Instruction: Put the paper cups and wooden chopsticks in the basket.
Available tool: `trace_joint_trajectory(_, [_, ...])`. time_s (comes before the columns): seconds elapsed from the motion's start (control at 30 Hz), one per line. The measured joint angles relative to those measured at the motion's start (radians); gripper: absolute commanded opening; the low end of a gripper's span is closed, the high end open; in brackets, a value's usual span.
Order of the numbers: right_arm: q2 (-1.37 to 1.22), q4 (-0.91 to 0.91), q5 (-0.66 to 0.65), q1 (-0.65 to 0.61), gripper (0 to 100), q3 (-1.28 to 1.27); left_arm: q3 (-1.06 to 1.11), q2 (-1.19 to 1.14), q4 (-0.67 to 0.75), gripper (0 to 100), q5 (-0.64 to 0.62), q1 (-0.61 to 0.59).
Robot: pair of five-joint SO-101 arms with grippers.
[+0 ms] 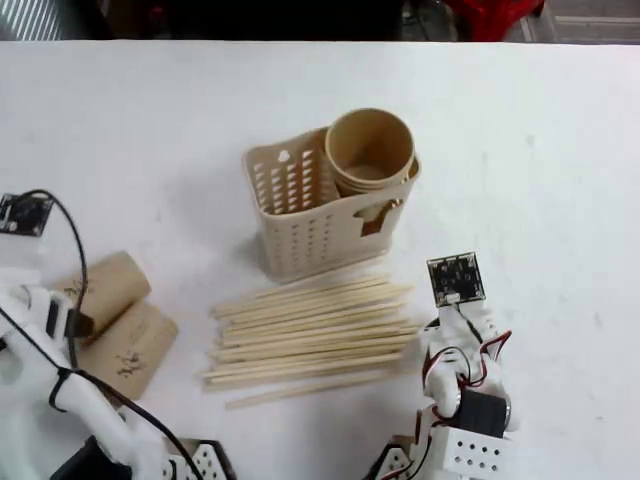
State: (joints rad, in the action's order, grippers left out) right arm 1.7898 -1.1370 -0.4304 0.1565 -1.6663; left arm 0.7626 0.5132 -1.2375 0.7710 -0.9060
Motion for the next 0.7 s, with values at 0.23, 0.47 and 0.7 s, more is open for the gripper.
trace_joint_trajectory(0.23, [0.000, 0.000, 0.000, 0.000, 2.5, 0.000, 0.005, 0.000, 0.000, 29, -0.114, 0.120])
trace_joint_trajectory(0.47, [0.000, 0.000, 0.000, 0.000, 2.5, 0.000, 0.005, 0.000, 0.015, 29, -0.175, 0.195])
trace_joint_trajectory(0.7, [0.000, 0.000, 0.000, 0.000, 2.5, 0.000, 0.005, 0.000, 0.089, 29, -0.247, 0.279])
